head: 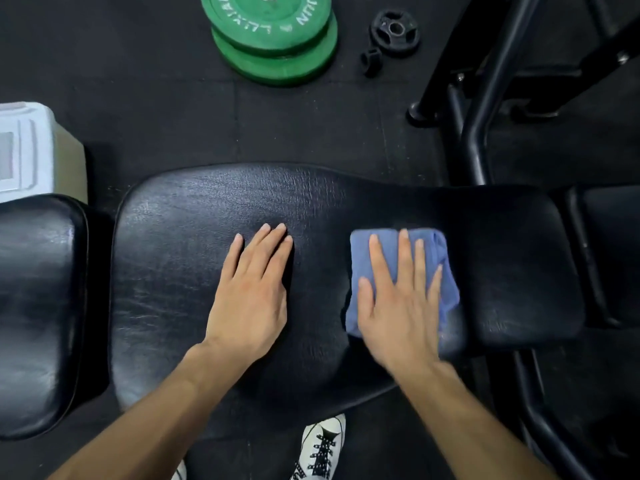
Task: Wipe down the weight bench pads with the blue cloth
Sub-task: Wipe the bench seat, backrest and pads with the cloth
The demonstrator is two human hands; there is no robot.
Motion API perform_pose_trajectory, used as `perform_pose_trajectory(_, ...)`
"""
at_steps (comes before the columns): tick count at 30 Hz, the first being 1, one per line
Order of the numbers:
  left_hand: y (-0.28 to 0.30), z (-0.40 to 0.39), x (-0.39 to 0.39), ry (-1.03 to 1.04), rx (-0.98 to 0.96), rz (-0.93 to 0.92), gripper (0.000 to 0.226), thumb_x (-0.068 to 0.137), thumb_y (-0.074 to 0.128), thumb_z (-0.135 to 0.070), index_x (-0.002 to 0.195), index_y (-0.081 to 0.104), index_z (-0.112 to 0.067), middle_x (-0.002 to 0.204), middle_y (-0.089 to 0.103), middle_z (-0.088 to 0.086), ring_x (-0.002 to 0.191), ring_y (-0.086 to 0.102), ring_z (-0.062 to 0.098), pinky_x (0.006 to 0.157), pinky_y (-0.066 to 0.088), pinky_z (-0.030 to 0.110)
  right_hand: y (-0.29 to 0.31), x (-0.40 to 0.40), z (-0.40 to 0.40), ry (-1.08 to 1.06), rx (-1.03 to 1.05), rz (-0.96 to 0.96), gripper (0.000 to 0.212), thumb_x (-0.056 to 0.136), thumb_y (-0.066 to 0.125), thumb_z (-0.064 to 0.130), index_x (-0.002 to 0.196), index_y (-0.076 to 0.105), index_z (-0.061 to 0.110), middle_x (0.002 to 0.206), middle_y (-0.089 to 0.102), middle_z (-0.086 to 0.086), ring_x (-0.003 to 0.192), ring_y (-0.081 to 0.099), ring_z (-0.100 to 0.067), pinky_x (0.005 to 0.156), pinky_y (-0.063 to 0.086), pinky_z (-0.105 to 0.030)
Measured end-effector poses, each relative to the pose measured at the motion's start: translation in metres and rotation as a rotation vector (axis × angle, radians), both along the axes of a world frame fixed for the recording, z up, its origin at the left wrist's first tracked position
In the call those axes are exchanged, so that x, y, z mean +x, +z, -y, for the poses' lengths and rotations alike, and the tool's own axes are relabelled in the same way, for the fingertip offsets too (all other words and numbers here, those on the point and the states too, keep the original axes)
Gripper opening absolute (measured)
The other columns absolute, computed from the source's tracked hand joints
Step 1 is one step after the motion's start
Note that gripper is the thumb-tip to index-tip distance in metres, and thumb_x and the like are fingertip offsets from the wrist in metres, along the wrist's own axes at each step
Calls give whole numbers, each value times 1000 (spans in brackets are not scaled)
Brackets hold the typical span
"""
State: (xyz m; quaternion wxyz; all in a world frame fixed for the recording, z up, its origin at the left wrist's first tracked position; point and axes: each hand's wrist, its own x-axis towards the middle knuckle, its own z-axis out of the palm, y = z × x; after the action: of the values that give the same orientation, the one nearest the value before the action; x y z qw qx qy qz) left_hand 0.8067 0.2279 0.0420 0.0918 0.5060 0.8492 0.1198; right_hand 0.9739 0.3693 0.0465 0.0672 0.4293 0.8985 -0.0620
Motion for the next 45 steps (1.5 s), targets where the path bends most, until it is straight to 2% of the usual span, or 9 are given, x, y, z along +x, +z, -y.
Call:
perform_pose_trajectory(5, 7, -21, 17, 62, 113, 10, 56, 91, 42, -10, 146, 51, -3, 159, 42, 14, 153, 31, 32, 127, 15, 56, -7, -57, -73, 4, -7, -12, 67, 99, 18, 48, 164, 10, 32, 173, 7, -12, 160, 1, -31, 127, 5, -58)
perform_pose_trajectory(8, 10, -66, 33, 24, 173, 48, 57, 91, 48, -9, 148, 48, -2, 159, 43, 14, 153, 31, 31, 127, 17, 55, -9, -74, -102, 11, -50, -7, 63, 103, 25, 46, 163, 14, 31, 172, 12, -10, 160, 3, -28, 127, 2, -58)
perform_pose_trajectory(11, 2, -105, 41, 25, 121, 52, 60, 95, 43, -15, 154, 40, -2, 162, 39, 12, 156, 26, 28, 127, 16, 52, -8, -77, -113, 34, -71, -16, 66, 100, 18, 50, 163, 16, 31, 172, 16, -10, 160, 4, -27, 127, 1, -57)
perform_pose_trajectory(14, -8, -111, 42, 30, 34, 16, 62, 98, 37, -21, 157, 33, -3, 166, 32, 11, 158, 21, 26, 127, 17, 51, -7, -76, -111, 52, -52, -42, 70, 96, 10, 52, 163, 17, 31, 171, 18, -10, 160, 6, -28, 127, 2, -58)
perform_pose_trajectory(19, -8, -109, 41, 29, 78, 30, 64, 91, 37, -15, 154, 38, -1, 164, 35, 12, 156, 26, 26, 126, 20, 53, -3, -60, -107, 96, -70, -63, 64, 103, 20, 50, 164, 10, 31, 173, 9, -11, 160, -2, -29, 126, 2, -61)
perform_pose_trajectory(24, -6, -111, 41, 31, 70, 47, 60, 91, 35, -14, 150, 44, -5, 162, 39, 9, 156, 26, 24, 127, 18, 52, 2, 1, -71, 83, -70, -85, 66, 103, 31, 44, 165, 11, 29, 173, 3, -12, 160, -6, -29, 127, 7, -60)
perform_pose_trajectory(31, -5, -113, 43, 43, 51, 45, 59, 93, 30, -18, 149, 45, -9, 162, 37, 7, 157, 24, 23, 128, 16, 51, 6, 101, 19, 11, -39, -40, 68, 100, 42, 43, 163, 25, 25, 171, 16, -15, 159, 13, -35, 122, 23, -65)
perform_pose_trajectory(36, -4, -114, 44, 42, 39, 44, 57, 95, 34, -21, 150, 44, -10, 163, 37, 7, 157, 22, 23, 128, 15, 50, 3, 91, 23, -58, -27, 7, 68, 97, 42, 41, 162, 28, 24, 171, 16, -16, 159, 11, -37, 122, 22, -64)
perform_pose_trajectory(45, -4, -115, 45, 43, 18, 30, 57, 95, 36, -21, 150, 43, -9, 162, 37, 8, 157, 21, 25, 128, 15, 51, 2, 14, -36, -224, -56, 47, 67, 102, 26, 48, 165, 6, 31, 173, 2, -15, 159, -2, -36, 122, 11, -69)
